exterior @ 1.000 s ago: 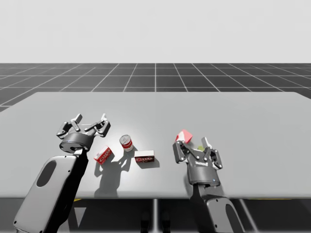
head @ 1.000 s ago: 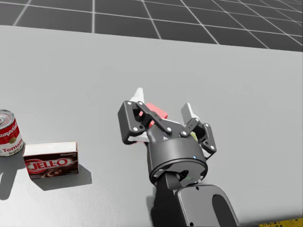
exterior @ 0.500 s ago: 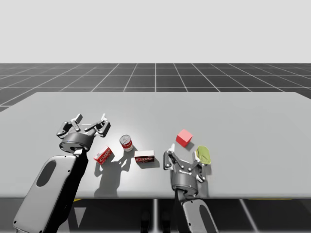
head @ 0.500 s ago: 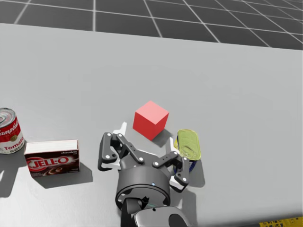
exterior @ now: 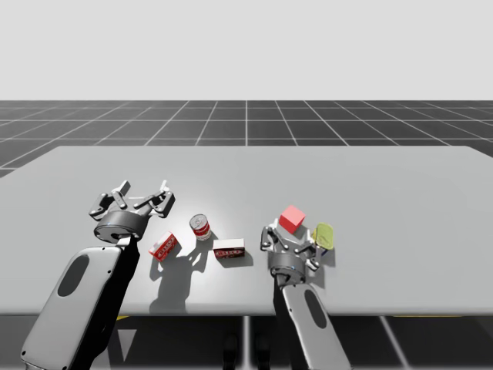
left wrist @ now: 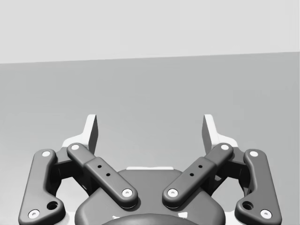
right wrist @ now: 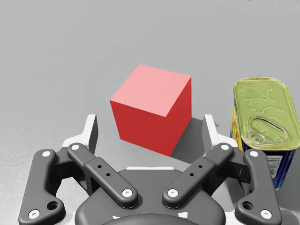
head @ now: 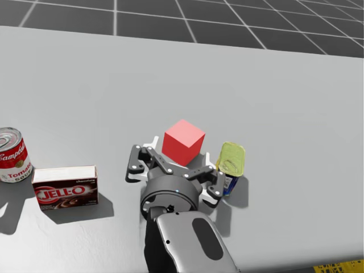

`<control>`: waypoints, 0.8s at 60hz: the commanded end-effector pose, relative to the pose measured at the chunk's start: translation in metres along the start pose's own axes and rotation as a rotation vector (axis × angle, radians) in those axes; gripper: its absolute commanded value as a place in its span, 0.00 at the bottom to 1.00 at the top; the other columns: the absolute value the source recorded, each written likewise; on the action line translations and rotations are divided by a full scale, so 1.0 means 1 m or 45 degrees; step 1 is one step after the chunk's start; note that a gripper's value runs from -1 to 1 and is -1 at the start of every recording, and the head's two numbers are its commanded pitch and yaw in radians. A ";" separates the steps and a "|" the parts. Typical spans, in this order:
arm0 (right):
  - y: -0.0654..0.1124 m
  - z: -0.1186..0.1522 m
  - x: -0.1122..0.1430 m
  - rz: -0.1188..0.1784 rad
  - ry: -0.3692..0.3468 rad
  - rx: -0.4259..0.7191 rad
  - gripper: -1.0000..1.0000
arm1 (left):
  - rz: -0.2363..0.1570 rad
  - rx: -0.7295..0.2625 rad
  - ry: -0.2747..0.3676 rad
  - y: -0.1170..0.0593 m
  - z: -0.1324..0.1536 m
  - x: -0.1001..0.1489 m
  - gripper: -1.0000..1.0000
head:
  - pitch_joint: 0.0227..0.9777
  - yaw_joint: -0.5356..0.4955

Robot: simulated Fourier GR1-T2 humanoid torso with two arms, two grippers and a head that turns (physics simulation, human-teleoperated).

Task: Find the red cube and pick it up.

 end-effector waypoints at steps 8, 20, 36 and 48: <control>-0.008 -0.030 -0.016 0.102 0.101 -0.050 0.00 | 0.001 0.001 -0.001 0.001 0.000 0.000 0.00 | 0.78 0.28; -0.012 -0.046 -0.019 0.168 0.107 -0.079 0.00 | 0.005 0.003 -0.001 0.001 0.000 0.001 0.00 | 0.78 0.29; -0.010 -0.063 -0.016 0.209 0.085 -0.095 0.00 | 0.008 0.003 -0.001 0.001 0.001 0.001 0.00 | 0.78 0.29; -0.009 -0.064 -0.016 0.238 0.109 -0.066 0.00 | 0.000 0.008 -0.003 0.002 0.000 0.001 0.00 | 0.78 0.29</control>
